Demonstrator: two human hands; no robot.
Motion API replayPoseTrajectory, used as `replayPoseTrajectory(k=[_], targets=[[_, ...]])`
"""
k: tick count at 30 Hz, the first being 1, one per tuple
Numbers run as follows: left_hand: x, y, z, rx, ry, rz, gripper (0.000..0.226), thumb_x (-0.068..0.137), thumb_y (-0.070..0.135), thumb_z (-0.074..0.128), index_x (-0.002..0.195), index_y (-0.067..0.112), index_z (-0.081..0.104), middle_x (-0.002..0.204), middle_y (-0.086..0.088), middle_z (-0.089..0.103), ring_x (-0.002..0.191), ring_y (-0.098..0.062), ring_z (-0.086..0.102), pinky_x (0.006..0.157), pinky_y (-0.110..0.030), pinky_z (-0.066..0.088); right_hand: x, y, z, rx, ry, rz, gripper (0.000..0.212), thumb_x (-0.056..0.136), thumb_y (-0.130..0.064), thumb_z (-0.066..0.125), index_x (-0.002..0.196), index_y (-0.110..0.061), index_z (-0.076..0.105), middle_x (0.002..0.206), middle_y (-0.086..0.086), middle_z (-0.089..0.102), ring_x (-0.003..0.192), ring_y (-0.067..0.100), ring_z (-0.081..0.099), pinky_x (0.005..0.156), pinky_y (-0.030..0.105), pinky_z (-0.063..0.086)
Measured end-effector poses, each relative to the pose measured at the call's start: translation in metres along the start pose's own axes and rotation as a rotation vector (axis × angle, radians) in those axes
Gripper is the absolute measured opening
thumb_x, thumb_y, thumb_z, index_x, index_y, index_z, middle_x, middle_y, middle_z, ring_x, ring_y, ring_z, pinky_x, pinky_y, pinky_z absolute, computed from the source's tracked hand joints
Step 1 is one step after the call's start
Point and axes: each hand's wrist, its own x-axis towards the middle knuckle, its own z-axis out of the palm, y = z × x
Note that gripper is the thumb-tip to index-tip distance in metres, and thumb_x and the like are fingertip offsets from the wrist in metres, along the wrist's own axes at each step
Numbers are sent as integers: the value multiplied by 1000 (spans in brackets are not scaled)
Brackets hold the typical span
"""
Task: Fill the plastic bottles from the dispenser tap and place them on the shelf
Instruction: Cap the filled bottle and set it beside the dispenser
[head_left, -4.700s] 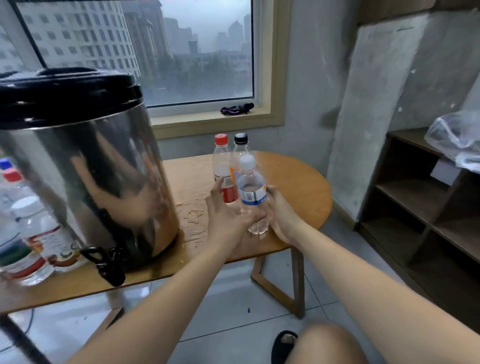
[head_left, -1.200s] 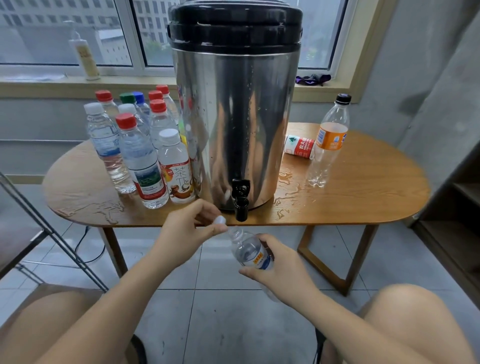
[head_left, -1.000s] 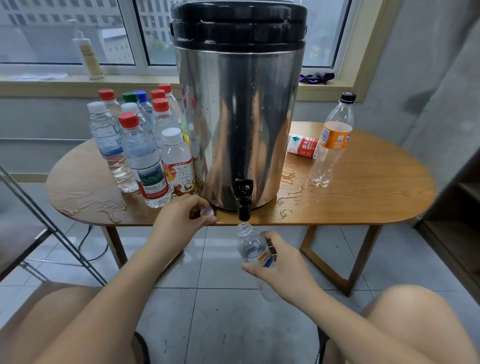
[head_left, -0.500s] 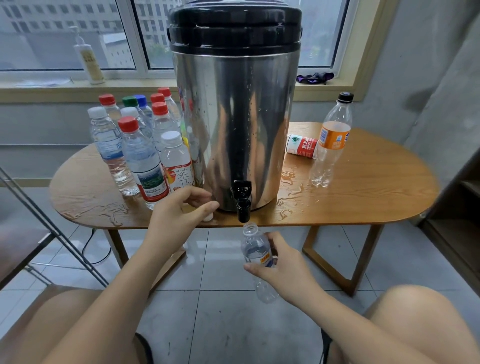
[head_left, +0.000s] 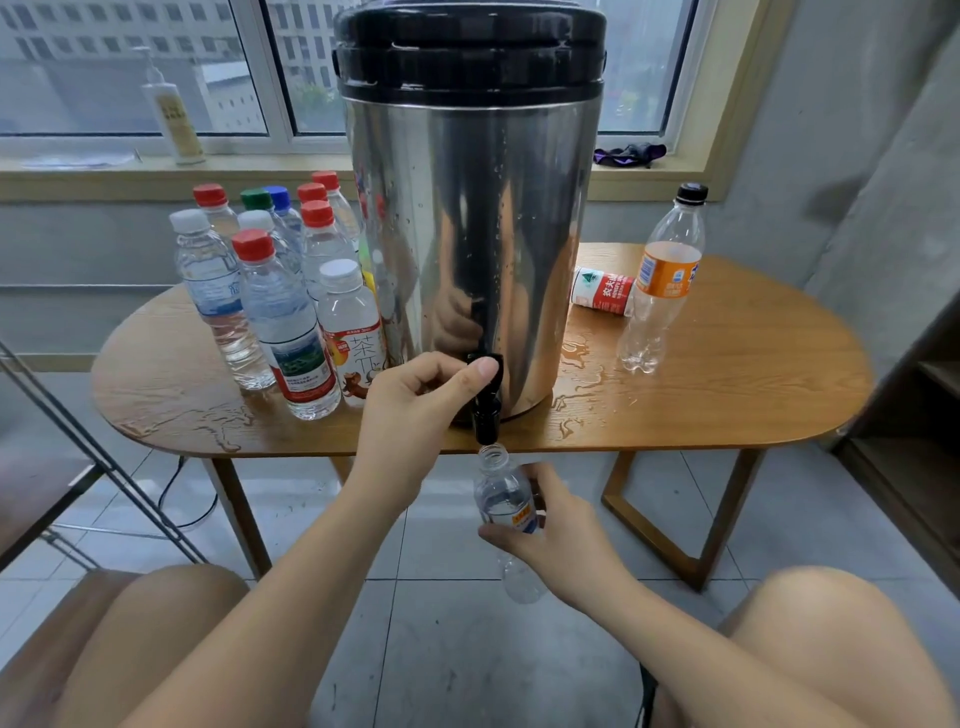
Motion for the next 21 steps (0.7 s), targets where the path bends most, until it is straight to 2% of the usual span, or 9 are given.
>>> replayPoseTrajectory(k=[3, 5, 6, 8, 10, 11, 15, 18, 21], targets=[[3, 6, 5, -86, 9, -90, 30, 96, 31, 81, 74, 12, 75, 58, 14, 62, 55, 2, 54, 72, -25, 44, 0, 2, 2, -1, -10, -7, 63, 80, -53, 92, 128, -44, 52, 121, -22, 69, 103, -4, 68, 80, 11, 54], [6, 9, 8, -128, 28, -161, 35, 95, 33, 83, 68, 14, 74, 62, 8, 67, 56, 2, 57, 89, -45, 52, 1, 3, 4, 0, -14, -7, 63, 80, -54, 91, 128, -44, 52, 122, -21, 69, 105, -1, 68, 84, 15, 56], [7, 9, 8, -143, 35, -188, 37, 94, 35, 84, 66, 14, 73, 64, 6, 69, 57, 2, 58, 104, -64, 50, 2, 4, 5, -2, -15, -6, 64, 79, -55, 91, 128, -44, 51, 123, -21, 69, 106, 1, 69, 87, 18, 57], [7, 9, 10, -139, 48, -215, 41, 92, 38, 86, 62, 14, 71, 64, 4, 69, 57, 1, 58, 117, -72, 40, 2, 4, 6, -12, -18, -7, 64, 79, -56, 91, 128, -45, 51, 124, -21, 68, 108, 2, 69, 92, 23, 59], [7, 8, 10, -92, 71, -218, 44, 91, 42, 86, 60, 15, 70, 62, 3, 68, 55, 1, 56, 112, -67, 47, 3, 4, 6, -11, -20, -9, 64, 80, -56, 90, 128, -44, 51, 124, -22, 68, 108, 2, 69, 93, 23, 59], [8, 7, 10, -73, 82, -215, 46, 91, 43, 86, 58, 16, 69, 61, 2, 68, 53, 1, 56, 104, -60, 51, 3, 3, 6, -6, -18, -10, 63, 80, -56, 91, 128, -44, 51, 124, -22, 69, 108, 2, 69, 92, 22, 58], [11, 3, 11, -58, 112, -228, 48, 91, 43, 86, 57, 17, 67, 59, 2, 67, 48, 2, 54, 84, -35, 45, 2, 2, 7, 15, -21, 1, 62, 80, -53, 92, 126, -43, 52, 122, -21, 70, 106, 1, 69, 90, 21, 58], [12, -1, 11, -55, 109, -235, 50, 91, 45, 86, 53, 20, 64, 59, 2, 64, 48, 1, 50, 71, -28, 41, 3, 2, 8, 15, -18, 5, 62, 79, -52, 92, 126, -43, 52, 122, -21, 71, 105, 1, 70, 91, 24, 60], [11, -2, 9, -33, 101, -224, 54, 90, 49, 85, 50, 22, 63, 60, 2, 65, 49, 1, 50, 70, -27, 41, 5, 4, 8, 21, -17, 11, 63, 79, -52, 93, 126, -43, 52, 122, -21, 70, 106, 2, 70, 94, 29, 61]])
